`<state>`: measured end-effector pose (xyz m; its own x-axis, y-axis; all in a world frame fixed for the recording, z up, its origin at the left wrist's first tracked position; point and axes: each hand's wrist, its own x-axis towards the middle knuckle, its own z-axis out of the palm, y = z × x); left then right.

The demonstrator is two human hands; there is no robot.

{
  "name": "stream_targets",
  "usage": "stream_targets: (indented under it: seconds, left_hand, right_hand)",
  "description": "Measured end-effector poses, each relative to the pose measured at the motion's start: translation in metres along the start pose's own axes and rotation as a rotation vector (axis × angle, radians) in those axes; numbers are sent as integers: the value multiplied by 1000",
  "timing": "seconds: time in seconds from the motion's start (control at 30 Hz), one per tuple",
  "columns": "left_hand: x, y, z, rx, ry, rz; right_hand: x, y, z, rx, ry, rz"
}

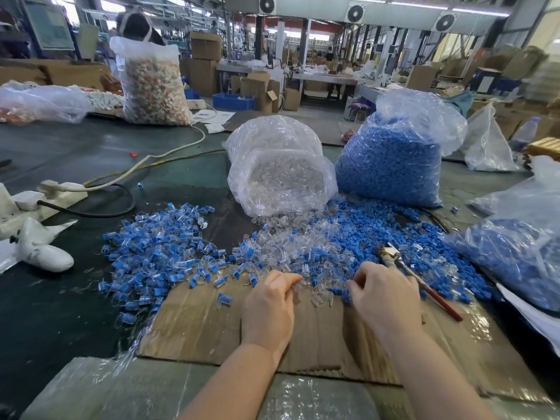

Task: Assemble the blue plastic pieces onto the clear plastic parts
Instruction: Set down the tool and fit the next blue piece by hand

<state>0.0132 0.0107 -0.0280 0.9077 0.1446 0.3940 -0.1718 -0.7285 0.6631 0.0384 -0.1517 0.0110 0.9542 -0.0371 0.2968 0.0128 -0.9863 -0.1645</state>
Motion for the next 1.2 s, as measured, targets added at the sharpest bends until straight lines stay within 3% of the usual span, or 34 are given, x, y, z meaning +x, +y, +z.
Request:
stream_targets:
  seconds: [0.17,0.33,0.73,1.2]
  left_hand:
    - [-1,0,1,22,-6,11]
    - [-1,1,1,32,-19,31]
    - [0,4,-2,-82,-29,69]
    - [3,5,-4,-210,-122,69]
  right_hand:
    - [-3,-10,4,-41,-78,-61]
    - [-4,-13,4,-20,-33,-52]
    - [-35,-33,21,476,184,-73]
    - [-42,-28,26,655,228,-48]
